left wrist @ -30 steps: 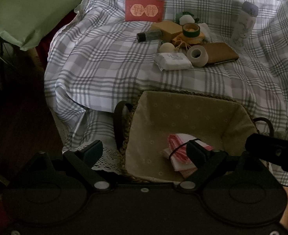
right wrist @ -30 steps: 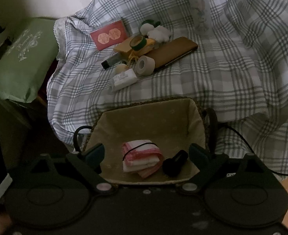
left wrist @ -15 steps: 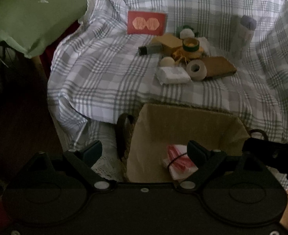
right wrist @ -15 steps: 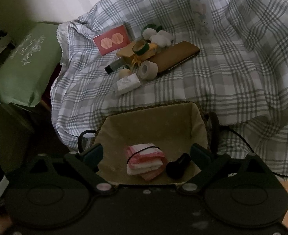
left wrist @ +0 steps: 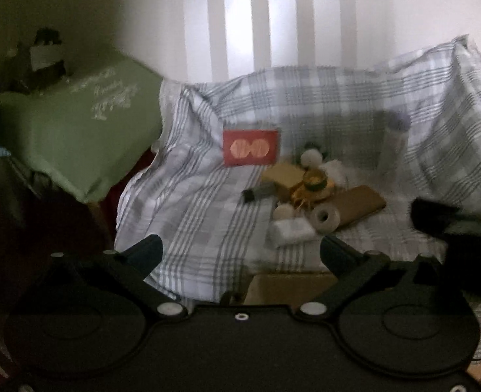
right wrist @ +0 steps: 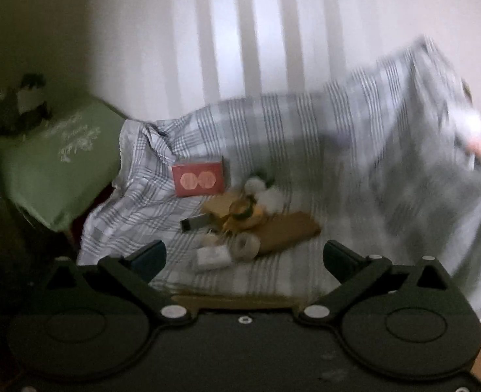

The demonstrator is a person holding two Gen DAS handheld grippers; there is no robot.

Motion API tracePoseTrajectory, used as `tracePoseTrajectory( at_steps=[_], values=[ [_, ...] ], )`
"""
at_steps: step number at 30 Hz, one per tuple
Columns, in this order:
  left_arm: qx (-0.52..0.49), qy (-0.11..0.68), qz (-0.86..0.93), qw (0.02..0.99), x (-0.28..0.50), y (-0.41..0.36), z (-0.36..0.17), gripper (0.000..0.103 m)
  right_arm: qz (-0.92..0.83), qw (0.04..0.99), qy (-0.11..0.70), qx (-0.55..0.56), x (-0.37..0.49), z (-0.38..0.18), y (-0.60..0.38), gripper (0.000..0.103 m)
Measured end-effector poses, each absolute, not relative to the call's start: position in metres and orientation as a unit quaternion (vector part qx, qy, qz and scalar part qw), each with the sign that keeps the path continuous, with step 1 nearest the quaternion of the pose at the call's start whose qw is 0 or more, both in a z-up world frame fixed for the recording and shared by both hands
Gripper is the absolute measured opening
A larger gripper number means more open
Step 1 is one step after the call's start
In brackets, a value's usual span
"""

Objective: Organize soft objects
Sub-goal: 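Withdraw both tools from the basket and raise them toward the items, then grasp the white tape roll with the right tool while the left tool approaches the packet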

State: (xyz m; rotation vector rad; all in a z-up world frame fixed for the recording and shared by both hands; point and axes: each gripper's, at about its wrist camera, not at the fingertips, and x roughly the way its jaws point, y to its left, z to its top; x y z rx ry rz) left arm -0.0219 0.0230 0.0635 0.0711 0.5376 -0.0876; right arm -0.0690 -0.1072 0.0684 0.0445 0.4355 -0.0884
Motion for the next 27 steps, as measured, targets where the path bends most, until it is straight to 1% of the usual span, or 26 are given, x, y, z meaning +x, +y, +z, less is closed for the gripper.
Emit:
tracePoseTrajectory(
  at_steps=[4,8,12,16,23,27],
  values=[
    [0.03,0.276,-0.054,0.959,-0.019,0.024,0.073,0.1,-0.036,0.976,0.215,0.01,-0.067,0.08,-0.103,0.103],
    [0.021,0.269,-0.048,0.962,-0.016,0.028,0.078,0.1,-0.056,0.963,0.247,0.087,-0.057,0.085,-0.113,0.103],
    [-0.006,0.304,-0.029,0.952,0.006,0.035,0.078,0.099,-0.059,0.961,0.25,0.099,-0.041,0.081,-0.118,0.103],
    [-0.037,0.323,-0.032,0.945,0.023,0.041,0.073,0.098,-0.057,0.961,0.258,0.078,-0.025,0.076,-0.123,0.103],
    [-0.007,0.286,-0.025,0.958,0.038,0.032,0.073,0.098,-0.061,0.97,0.235,0.032,-0.005,0.063,-0.125,0.103],
    [-0.001,0.278,-0.006,0.961,0.052,0.027,0.068,0.098,-0.056,0.968,0.243,0.025,0.015,0.054,-0.128,0.102]
  ],
)
